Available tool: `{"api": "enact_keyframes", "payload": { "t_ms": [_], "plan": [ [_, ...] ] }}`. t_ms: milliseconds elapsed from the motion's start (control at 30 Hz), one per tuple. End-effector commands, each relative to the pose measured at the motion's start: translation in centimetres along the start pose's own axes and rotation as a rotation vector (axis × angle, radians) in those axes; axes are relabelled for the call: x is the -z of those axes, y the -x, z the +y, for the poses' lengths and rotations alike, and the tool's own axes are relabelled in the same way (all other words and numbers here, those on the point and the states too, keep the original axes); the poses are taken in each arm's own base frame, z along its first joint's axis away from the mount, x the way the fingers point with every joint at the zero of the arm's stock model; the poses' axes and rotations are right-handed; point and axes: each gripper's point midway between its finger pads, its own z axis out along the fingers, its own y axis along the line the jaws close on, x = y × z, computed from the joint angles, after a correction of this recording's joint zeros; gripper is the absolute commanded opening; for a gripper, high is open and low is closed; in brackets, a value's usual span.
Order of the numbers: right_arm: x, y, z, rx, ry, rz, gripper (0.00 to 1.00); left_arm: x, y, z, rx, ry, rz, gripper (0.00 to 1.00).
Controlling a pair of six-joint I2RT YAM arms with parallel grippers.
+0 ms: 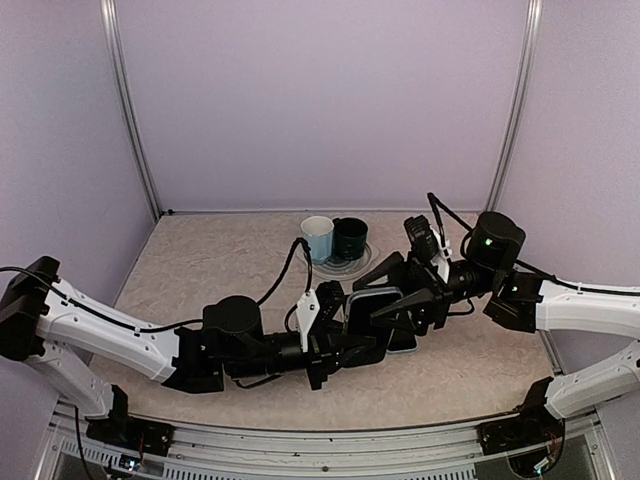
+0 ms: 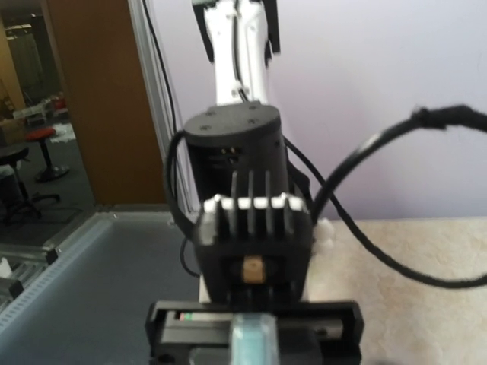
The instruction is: Put the phone into the phone case
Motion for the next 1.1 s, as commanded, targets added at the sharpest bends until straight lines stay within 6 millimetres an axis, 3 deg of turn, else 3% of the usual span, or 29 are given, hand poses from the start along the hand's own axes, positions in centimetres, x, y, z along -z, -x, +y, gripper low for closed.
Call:
{"api": "enact_keyframes", "payload": {
  "t_ms": [0,33,200,367,500,600,700,800,1067],
  "plan": [
    [1.1,-0.7,-0.3,0.018,-0.067,0.036,0.94,1.6,3.3,0.3,-0.002,0.027,-0.116,0.0],
    [1.7,-1.2,-0.3,0.02,-0.088,0.042,0.99,1.8,3.6,0.3,-0.004,0.027,-0.121,0.0],
    [3.1,-5.4,0.1,-0.014,-0.131,0.103,0.99,3.0,5.9,-0.3,-0.011,0.001,-0.179,0.0],
    [1.9,-6.9,0.4,-0.066,-0.081,0.125,0.9,3.4,6.9,-0.6,-0.007,-0.01,-0.205,0.0],
    [0.9,-6.9,0.2,-0.045,-0.064,0.123,0.75,3.3,7.2,-0.5,-0.007,-0.008,-0.209,0.0],
    [0.6,-6.9,0.1,-0.046,-0.053,0.125,0.46,3.2,7.1,-0.7,-0.001,-0.018,-0.205,0.0],
    [0.3,-7.1,0.1,-0.067,-0.037,0.125,0.28,3.2,7.2,-0.7,-0.002,-0.014,-0.208,0.0],
    [0.3,-7.2,-0.1,-0.078,-0.048,0.129,0.0,3.2,7.5,-0.8,-0.004,-0.019,-0.215,0.0],
    [1.1,-5.7,0.8,0.011,-0.072,0.089,0.0,3.3,7.2,-0.6,0.002,-0.011,-0.208,0.0]
  ]
}}
